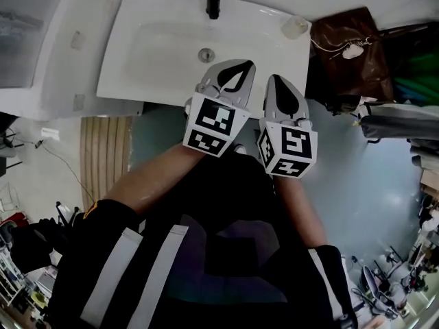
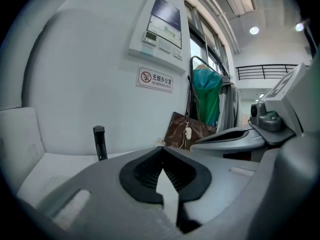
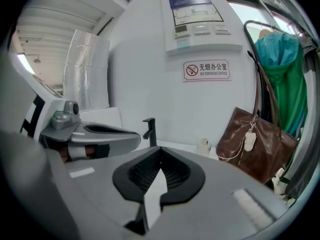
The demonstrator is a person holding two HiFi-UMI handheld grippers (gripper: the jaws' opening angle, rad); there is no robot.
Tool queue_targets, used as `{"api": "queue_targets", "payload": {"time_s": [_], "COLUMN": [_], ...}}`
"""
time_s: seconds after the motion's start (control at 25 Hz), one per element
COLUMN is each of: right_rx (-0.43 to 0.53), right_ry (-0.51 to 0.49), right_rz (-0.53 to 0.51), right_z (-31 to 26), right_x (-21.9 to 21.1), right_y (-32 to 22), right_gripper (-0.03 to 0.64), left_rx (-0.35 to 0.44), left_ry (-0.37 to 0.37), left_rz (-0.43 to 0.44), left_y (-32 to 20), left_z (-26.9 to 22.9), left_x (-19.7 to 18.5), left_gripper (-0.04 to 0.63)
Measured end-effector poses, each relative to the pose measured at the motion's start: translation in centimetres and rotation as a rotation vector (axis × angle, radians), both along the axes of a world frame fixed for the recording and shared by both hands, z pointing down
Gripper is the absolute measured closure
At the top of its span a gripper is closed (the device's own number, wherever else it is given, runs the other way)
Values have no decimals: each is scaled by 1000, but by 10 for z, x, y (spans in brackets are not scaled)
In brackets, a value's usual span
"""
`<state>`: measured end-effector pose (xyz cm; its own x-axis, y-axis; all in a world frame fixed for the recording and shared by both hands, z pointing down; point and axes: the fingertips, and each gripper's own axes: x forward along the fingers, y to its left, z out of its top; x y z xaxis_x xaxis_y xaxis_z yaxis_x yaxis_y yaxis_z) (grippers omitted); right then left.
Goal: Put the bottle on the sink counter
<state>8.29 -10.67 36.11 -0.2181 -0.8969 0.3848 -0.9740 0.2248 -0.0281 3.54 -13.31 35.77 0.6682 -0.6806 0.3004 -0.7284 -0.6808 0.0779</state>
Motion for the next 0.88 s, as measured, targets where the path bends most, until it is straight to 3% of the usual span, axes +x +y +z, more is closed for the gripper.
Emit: {"api": "queue_targets", "payload": {"time_s": [0.44, 0.88], "right_rx": [-2, -14], "right_ry": [-69, -89], "right_rz": [-142, -220], "right_z": [3, 0], "right_x": [52, 35], "right_y": [70, 119], "right_gripper": [620, 620], "left_rx": [4, -10], "left_ry": [-52, -86], "left_rz": [-114, -138], "left_y": [87, 145], "left_z": [-2, -1], "left_x": [42, 19], "left_gripper": [597, 597]}}
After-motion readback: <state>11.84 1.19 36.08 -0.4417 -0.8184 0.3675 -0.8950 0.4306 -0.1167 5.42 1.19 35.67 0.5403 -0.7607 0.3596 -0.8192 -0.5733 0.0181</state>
